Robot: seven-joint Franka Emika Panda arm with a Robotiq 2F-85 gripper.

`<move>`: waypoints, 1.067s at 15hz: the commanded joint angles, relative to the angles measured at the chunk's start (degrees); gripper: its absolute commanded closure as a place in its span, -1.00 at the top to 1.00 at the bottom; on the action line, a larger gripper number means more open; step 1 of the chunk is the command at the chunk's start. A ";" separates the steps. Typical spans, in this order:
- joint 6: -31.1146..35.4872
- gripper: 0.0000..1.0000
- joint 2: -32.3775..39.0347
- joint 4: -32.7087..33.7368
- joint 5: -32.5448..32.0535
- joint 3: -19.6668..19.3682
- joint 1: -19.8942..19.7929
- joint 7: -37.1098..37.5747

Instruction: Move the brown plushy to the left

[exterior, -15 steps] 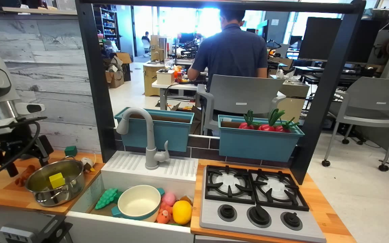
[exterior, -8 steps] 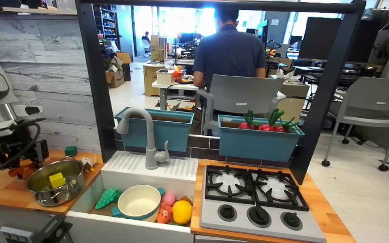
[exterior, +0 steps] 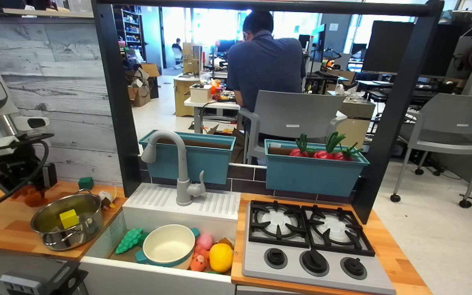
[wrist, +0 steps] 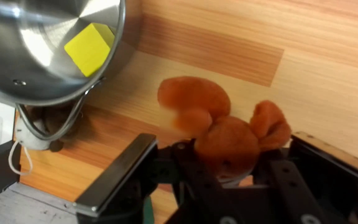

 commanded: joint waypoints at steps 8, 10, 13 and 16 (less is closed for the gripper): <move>7.00 -0.95 -14.10 -14.57 -0.66 3.66 -1.60 -6.95; 4.72 -0.95 -13.42 -13.63 0.04 5.42 -2.25 -9.43; 3.15 -0.95 -12.83 -12.86 -0.72 6.09 -1.93 -11.28; 1.44 -0.95 -12.59 -12.22 -1.32 7.12 -1.68 -14.43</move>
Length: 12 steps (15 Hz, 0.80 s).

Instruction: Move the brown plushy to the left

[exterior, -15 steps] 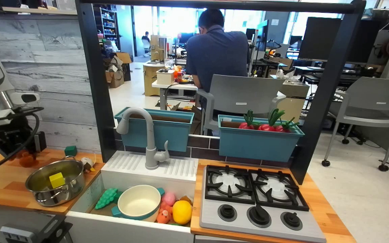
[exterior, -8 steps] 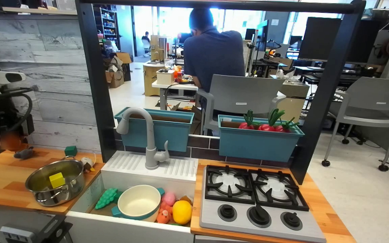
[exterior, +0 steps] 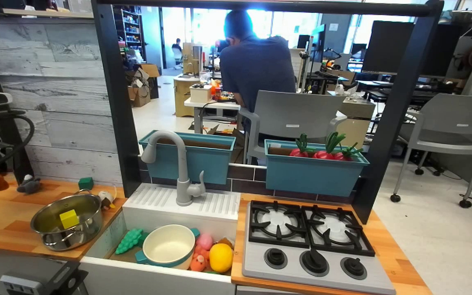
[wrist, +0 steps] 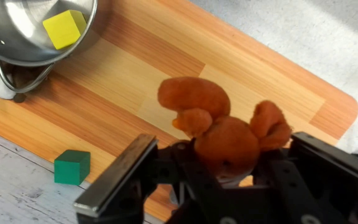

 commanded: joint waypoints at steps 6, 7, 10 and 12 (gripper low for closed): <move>-10.86 -0.95 0.36 3.39 -2.08 5.01 -0.70 -11.93; -11.41 -0.95 0.55 3.99 -2.65 4.88 -0.21 -12.14; -4.83 -0.95 0.92 4.44 -5.13 2.95 1.79 -6.76; -1.67 -0.95 1.38 5.16 -5.57 2.77 2.12 -4.73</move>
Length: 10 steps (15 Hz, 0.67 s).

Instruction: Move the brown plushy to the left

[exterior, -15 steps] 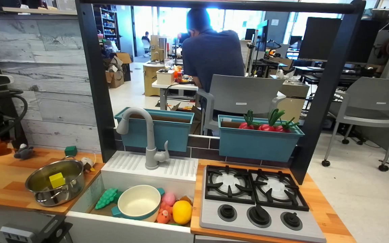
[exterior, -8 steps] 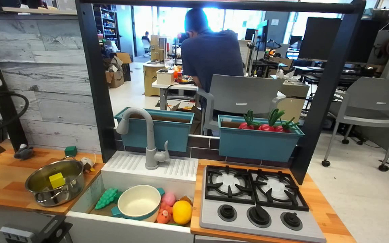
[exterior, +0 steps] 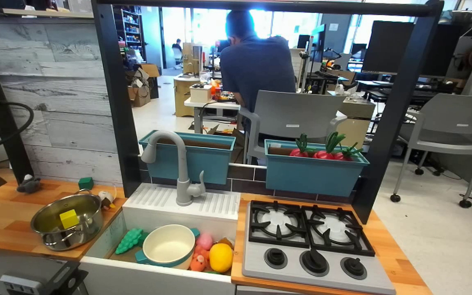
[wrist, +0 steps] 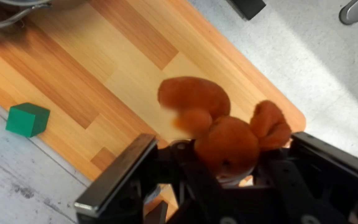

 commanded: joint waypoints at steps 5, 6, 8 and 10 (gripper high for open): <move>5.44 -0.95 3.50 4.92 -1.16 -0.78 2.01 5.15; 5.20 -0.95 3.99 5.49 -1.22 -0.89 2.22 5.24; 4.74 -0.95 4.93 6.32 -1.29 -1.10 2.57 5.39; 4.13 -0.26 6.11 7.32 -1.83 -1.97 3.34 5.94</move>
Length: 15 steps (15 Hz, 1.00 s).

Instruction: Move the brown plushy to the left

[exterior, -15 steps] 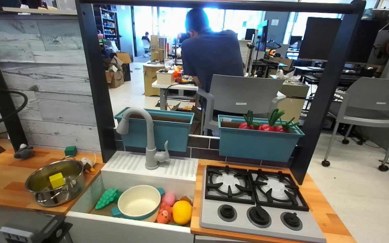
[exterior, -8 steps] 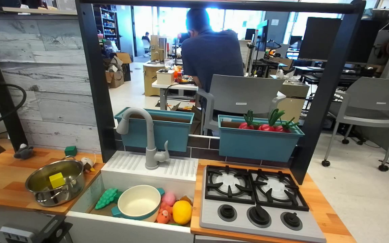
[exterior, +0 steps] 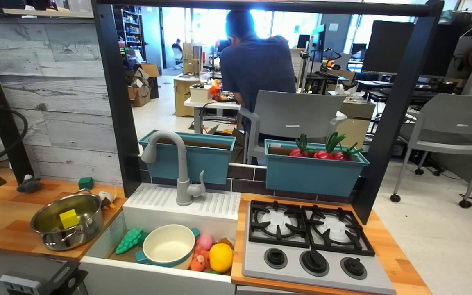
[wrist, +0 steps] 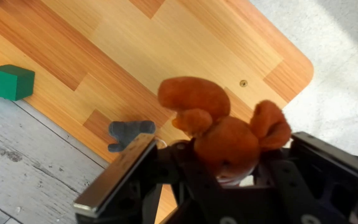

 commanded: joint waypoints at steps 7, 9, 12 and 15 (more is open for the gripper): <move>-0.22 -0.15 2.38 2.08 -0.20 -0.89 0.78 0.56; -0.23 -0.15 2.38 2.15 -0.20 -0.89 0.79 0.57; -0.23 -0.15 2.38 2.18 -0.21 -0.90 0.80 0.57; -0.23 -0.15 2.38 2.20 -0.21 -0.91 0.81 0.57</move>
